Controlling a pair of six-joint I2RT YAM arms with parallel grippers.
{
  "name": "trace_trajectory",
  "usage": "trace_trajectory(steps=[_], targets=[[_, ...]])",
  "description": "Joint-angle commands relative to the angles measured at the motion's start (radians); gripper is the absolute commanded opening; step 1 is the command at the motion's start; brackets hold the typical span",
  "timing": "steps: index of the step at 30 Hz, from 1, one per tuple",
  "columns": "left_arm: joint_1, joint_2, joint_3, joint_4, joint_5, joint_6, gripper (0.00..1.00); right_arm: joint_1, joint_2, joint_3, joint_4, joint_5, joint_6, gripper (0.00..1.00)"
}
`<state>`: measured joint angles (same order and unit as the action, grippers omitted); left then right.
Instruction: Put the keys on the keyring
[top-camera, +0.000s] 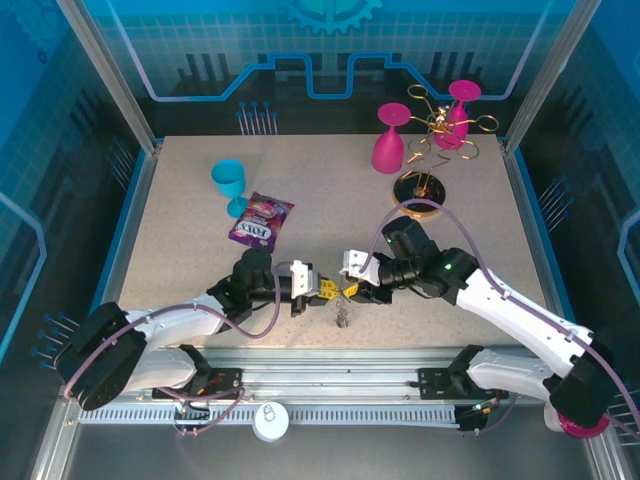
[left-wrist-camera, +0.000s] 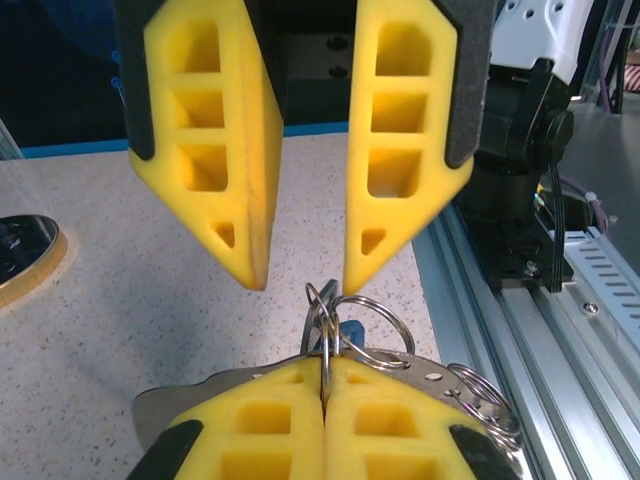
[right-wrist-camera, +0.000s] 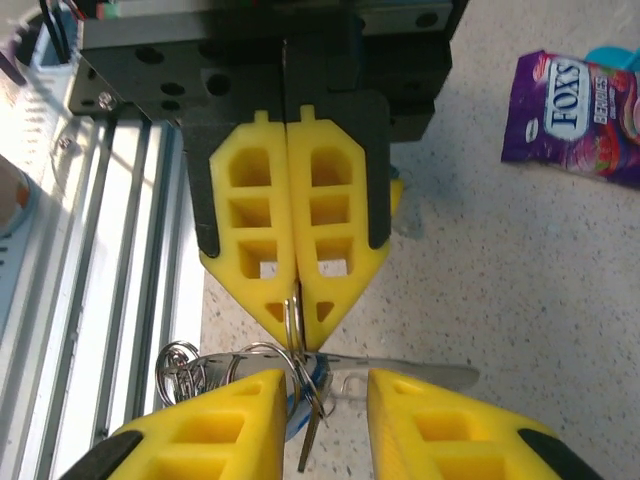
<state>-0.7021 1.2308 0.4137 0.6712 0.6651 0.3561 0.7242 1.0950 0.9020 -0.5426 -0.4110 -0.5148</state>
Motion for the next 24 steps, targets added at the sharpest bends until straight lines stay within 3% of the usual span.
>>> trace_trajectory(steps=[1, 16, 24], targets=[[0.009, 0.004, -0.012, 0.101, 0.060, -0.035, 0.00, -0.010, -0.006, -0.017, 0.092, -0.077, 0.042, 0.28], [0.010, 0.006, -0.019, 0.141, 0.067, -0.070, 0.00, -0.001, 0.026, -0.016, 0.040, -0.093, -0.002, 0.22], [0.012, 0.015, -0.020, 0.163, 0.074, -0.088, 0.00, 0.012, 0.048, 0.001, 0.007, -0.085, -0.026, 0.00]])
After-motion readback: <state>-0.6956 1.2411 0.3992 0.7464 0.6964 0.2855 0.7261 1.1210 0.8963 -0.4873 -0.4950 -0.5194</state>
